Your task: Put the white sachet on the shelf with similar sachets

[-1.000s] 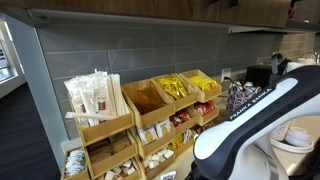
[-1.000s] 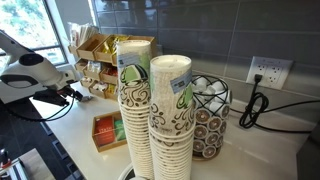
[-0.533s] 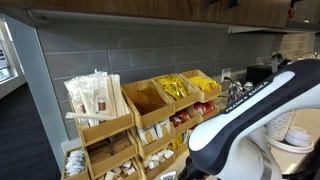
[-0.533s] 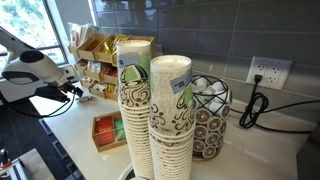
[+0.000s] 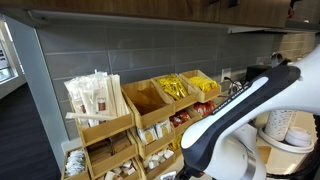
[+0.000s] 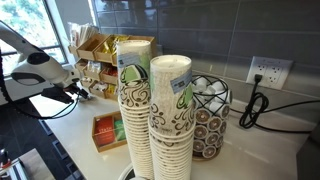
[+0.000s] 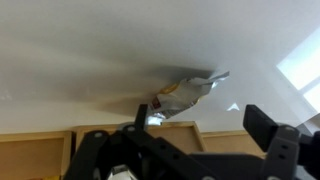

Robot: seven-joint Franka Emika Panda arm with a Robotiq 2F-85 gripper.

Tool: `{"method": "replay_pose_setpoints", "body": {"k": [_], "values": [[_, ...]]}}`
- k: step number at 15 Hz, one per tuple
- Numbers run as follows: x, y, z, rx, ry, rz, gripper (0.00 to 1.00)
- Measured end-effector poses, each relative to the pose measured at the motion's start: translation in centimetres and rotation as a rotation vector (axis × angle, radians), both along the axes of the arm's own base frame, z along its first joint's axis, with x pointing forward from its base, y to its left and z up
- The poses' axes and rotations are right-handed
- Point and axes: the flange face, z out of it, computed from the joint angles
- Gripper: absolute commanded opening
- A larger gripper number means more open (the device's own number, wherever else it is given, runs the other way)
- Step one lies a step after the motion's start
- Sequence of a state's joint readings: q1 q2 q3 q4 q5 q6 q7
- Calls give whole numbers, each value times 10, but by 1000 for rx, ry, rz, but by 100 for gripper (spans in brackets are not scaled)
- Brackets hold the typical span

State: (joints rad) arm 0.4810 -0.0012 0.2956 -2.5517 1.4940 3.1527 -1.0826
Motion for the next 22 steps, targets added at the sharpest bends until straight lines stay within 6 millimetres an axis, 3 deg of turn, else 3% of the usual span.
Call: {"method": "replay_pose_setpoints", "body": {"k": [8,16,22], "values": [[15,-1,-13,19,34,-65,3],[18,-5,-24,28,64,-108,0],[16,-15,-2,42,-2,-87,0]]}}
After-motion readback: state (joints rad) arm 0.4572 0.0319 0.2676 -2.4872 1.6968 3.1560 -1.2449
